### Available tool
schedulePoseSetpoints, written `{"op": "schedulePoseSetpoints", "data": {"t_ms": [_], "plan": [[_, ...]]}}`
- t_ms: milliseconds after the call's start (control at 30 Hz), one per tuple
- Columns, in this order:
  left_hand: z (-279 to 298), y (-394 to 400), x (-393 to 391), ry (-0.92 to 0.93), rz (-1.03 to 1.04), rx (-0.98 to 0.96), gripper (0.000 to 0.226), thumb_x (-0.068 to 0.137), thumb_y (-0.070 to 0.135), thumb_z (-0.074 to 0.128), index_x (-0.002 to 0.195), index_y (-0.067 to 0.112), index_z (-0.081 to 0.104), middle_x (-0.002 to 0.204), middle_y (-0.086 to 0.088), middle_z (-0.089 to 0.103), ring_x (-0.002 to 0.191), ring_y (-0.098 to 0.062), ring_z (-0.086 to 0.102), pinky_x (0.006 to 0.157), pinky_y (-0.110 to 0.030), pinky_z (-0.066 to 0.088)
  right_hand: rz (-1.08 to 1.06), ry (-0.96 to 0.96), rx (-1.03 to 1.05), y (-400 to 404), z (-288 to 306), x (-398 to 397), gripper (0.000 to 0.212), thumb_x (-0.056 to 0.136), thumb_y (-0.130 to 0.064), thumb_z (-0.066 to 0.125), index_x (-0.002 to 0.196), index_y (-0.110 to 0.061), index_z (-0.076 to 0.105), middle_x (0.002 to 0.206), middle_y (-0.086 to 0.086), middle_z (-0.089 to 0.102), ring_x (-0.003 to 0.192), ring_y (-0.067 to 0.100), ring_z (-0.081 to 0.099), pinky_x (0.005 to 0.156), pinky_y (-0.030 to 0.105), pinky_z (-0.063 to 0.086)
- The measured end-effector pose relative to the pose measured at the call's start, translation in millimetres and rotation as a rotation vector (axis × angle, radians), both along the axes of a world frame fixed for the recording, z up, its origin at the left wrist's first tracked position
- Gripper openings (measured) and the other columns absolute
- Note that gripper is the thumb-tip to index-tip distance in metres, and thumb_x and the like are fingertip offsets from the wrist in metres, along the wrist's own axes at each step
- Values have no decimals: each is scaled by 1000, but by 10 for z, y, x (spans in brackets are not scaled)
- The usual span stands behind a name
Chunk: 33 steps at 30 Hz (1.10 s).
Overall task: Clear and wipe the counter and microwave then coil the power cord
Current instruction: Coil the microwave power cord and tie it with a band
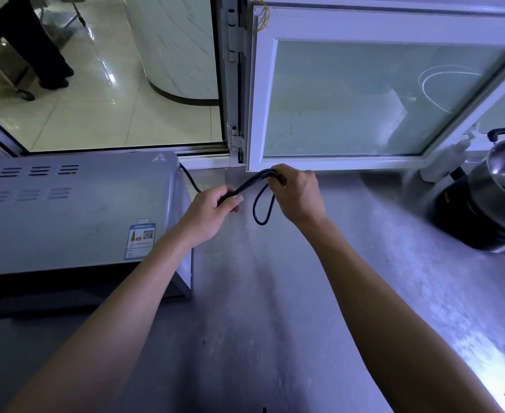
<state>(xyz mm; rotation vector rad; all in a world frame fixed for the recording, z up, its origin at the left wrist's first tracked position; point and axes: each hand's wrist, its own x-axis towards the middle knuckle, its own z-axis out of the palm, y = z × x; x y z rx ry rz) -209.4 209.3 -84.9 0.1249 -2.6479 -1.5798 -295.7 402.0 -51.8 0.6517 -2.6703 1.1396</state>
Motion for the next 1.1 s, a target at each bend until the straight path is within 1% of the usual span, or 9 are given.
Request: {"op": "schedulePoseSetpoints", "data": {"t_ms": [167,267,433,500,600,733,867,967,1100], "plan": [[4,102,-56,111,76,-12,16,102,39,51,97,30,63,78,21,62,60,5,50,57,-11,39,6,-61,-111,29,139,3,14,93,-19,62,82,-14,69,55,4,50,57,25,35,51,35,34],[10,142,-122,211,45,-131,28,104,45,40,103,25,59,71,5,53,59,-4,45,61,-30,41,-18,-183,-254,-35,239,34,13,91,-17,61,84,-14,73,65,11,64,66,35,55,61,43,51],[-52,158,-224,278,52,-296,51,104,51,24,122,14,53,72,14,45,68,-10,42,69,-35,33,-62,-284,-475,-165,358,55,15,87,-16,64,82,-22,77,67,4,71,67,28,69,70,44,62],[-114,124,-218,232,31,-342,56,101,60,23,129,17,46,84,14,50,79,-10,46,77,-40,38,-91,-318,-514,-209,369,57,15,86,-18,66,77,-23,77,65,6,71,66,29,70,69,45,62],[-235,59,-178,146,21,-418,63,98,62,33,144,19,34,126,3,52,117,-20,49,106,-42,35,-131,-370,-570,-249,373,63,16,86,-21,69,72,-24,76,64,8,71,64,28,72,68,45,63],[-278,52,-136,174,40,-506,47,99,57,37,127,19,41,116,2,52,113,-22,50,103,-30,32,-171,-423,-615,-255,375,34,12,86,-17,71,77,-12,77,65,10,72,62,26,73,65,40,64],[-235,56,-102,247,62,-549,12,103,36,41,99,25,40,85,9,48,83,-16,44,87,-33,35,-196,-473,-642,-258,360,20,13,85,-16,74,73,-13,76,65,11,73,59,27,73,63,40,64],[-132,45,-86,292,78,-581,20,105,24,37,86,23,39,66,12,37,62,-20,38,69,-34,29,-194,-502,-654,-300,355,35,14,84,-17,75,70,-15,75,64,8,73,58,25,73,64,42,64],[-9,28,-113,204,51,-520,29,102,26,29,84,16,49,69,2,57,63,-28,54,68,-38,41,-189,-468,-596,-360,386,9,17,84,-22,76,72,-11,76,61,6,72,55,22,72,64,43,63]]}}
